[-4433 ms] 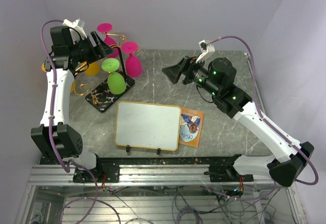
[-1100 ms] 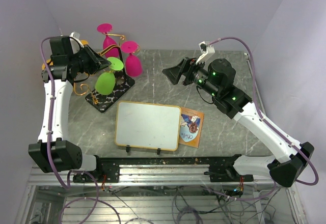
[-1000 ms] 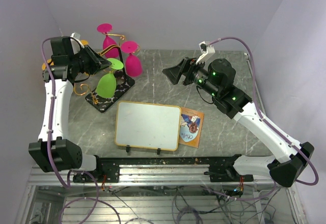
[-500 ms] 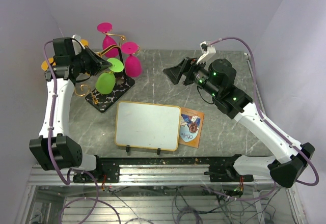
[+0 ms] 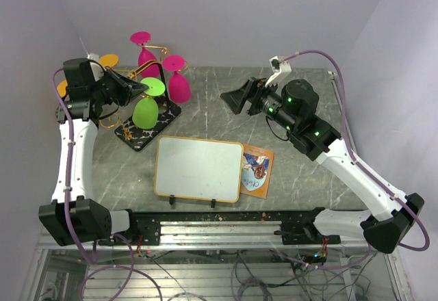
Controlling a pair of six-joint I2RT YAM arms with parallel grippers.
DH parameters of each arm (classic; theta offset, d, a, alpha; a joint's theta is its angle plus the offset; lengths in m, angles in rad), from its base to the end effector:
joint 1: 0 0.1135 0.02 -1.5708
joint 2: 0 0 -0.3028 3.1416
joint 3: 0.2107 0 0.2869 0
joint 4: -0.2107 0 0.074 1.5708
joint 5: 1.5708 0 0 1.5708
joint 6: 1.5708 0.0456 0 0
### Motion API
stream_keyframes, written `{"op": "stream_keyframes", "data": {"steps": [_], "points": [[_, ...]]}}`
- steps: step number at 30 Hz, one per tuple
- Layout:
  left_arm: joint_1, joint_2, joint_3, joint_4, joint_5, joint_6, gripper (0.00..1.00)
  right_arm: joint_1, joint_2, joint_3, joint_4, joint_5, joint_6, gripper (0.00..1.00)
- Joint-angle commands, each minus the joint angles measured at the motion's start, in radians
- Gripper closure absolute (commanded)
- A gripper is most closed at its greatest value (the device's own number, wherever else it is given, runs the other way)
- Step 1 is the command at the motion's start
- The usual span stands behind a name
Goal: Take the wine glass off the wine glass rack
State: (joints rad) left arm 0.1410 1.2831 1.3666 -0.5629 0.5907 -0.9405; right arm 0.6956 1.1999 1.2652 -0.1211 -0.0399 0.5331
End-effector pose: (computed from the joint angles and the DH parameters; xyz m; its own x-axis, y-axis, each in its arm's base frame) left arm 0.3084 0.0181 0.4354 -0.5701 -0.7586 -0.3154 -0.1493 0.4732 -0.8682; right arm 0.2335 0.1973 0.4672 -0.3778 0.3461 -0.8588 -0.5560 0.6568 0.5093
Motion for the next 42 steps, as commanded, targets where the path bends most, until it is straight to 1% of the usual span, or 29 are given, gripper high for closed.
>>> {"op": "stream_keyframes", "data": {"steps": [1,6,12,17,23,26,35,39,42], "points": [[0.037,-0.036,-0.025,0.054,0.078,-0.079,0.93,-0.002,-0.021,0.003,0.0,0.012,-0.02,0.21],[0.08,-0.048,-0.033,0.035,0.091,-0.077,0.93,-0.002,-0.015,0.005,0.003,0.007,-0.017,0.21],[0.146,-0.062,-0.065,0.081,0.127,-0.107,0.93,-0.002,-0.011,0.01,0.0,0.009,-0.017,0.21],[0.155,-0.043,-0.078,0.168,0.143,-0.157,0.93,-0.001,-0.012,0.01,0.0,0.012,-0.018,0.21],[0.15,0.025,-0.017,0.194,0.145,-0.188,0.93,-0.002,-0.019,0.007,0.0,0.018,-0.013,0.21],[0.129,0.055,0.007,0.198,0.134,-0.201,0.93,-0.002,-0.024,0.003,0.001,0.022,-0.012,0.21],[0.009,0.132,0.058,0.258,0.118,-0.245,0.93,-0.001,-0.037,0.004,-0.012,0.034,-0.016,0.21],[-0.022,0.111,0.045,0.27,0.134,-0.249,0.93,-0.001,-0.047,-0.001,-0.012,0.04,-0.02,0.21],[-0.033,0.054,-0.005,0.339,0.18,-0.284,0.93,-0.002,-0.049,-0.007,-0.007,0.031,-0.02,0.21]]}}
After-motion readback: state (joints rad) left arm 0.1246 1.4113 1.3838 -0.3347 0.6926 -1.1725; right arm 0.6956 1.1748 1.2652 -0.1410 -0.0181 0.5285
